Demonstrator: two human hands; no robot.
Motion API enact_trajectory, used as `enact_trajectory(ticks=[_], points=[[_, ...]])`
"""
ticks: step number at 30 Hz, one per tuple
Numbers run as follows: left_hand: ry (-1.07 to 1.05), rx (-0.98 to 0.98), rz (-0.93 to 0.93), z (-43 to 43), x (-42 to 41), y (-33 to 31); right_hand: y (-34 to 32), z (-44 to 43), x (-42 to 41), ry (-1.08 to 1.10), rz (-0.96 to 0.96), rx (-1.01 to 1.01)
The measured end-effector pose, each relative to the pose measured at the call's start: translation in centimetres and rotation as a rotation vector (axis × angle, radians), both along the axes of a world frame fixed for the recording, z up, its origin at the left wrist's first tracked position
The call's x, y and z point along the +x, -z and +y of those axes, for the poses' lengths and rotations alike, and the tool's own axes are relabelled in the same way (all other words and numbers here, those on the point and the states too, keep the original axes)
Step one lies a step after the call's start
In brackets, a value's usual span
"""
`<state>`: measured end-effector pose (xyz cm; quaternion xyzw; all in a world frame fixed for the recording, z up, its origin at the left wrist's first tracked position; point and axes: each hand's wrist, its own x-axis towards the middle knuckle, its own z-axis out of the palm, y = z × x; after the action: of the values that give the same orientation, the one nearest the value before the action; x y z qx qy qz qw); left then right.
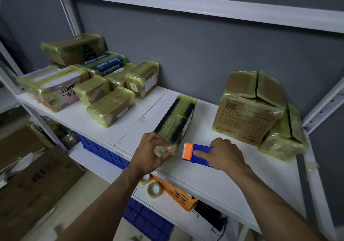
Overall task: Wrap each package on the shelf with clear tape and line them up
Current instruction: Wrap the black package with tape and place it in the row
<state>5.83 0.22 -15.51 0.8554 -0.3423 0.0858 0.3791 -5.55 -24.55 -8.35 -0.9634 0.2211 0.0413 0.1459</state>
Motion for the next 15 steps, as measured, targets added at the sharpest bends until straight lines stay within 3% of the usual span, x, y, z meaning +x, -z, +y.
enact_trajectory(ticks=[6, 15], points=[[-0.139, -0.073, -0.014, -1.9, -1.6, -0.2, 0.9, 1.2, 1.4, -0.002, 0.026, -0.056], [-0.388, -0.055, 0.348, -2.2, -1.9, -0.7, 1.8, 2.8, 2.3, -0.017, 0.009, -0.155]])
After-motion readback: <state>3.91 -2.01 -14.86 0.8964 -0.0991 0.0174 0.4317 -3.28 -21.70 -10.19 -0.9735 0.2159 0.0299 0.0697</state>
